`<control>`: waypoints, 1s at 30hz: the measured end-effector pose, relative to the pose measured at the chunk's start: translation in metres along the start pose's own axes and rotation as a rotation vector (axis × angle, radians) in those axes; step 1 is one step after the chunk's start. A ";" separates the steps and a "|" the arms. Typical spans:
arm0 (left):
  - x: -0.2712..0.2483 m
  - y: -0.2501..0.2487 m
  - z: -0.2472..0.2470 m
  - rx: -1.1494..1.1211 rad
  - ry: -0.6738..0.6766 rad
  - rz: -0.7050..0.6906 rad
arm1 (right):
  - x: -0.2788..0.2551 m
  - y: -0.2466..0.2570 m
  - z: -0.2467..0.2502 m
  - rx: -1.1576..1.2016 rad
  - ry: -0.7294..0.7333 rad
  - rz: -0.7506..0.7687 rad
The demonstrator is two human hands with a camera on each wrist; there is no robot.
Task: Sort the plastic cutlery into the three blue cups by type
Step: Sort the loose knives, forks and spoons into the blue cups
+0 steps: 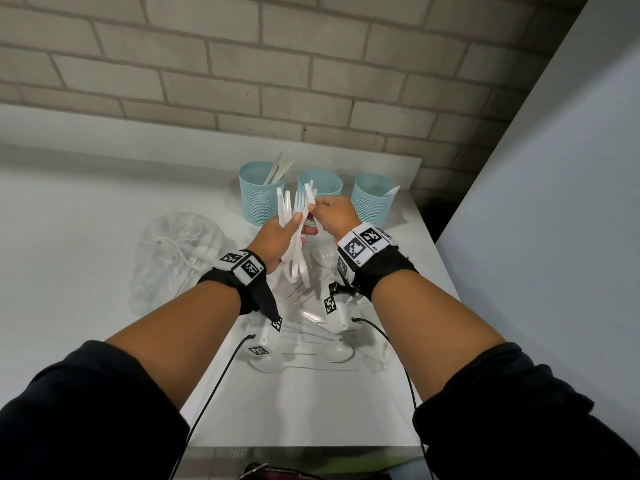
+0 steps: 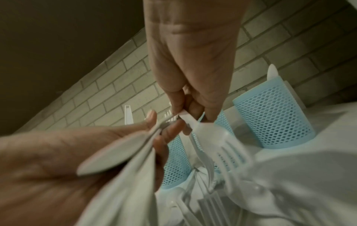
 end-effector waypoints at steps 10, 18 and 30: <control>0.000 0.005 0.012 -0.049 -0.106 0.090 | -0.006 -0.009 0.015 0.217 -0.035 -0.080; -0.003 0.006 0.012 -0.146 -0.101 0.112 | -0.012 -0.014 0.006 0.497 0.141 -0.285; 0.001 0.009 0.015 -0.173 -0.070 0.123 | -0.003 -0.036 0.014 0.237 0.266 -0.186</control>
Point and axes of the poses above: each hand's wrist, its own x-axis towards the middle knuckle, its own z-axis out of the back of the hand, y = z × x, the point moved 5 cm from there along x, towards the middle knuckle, and after that the axes turned 6 degrees about -y, right-handed, at the moved point
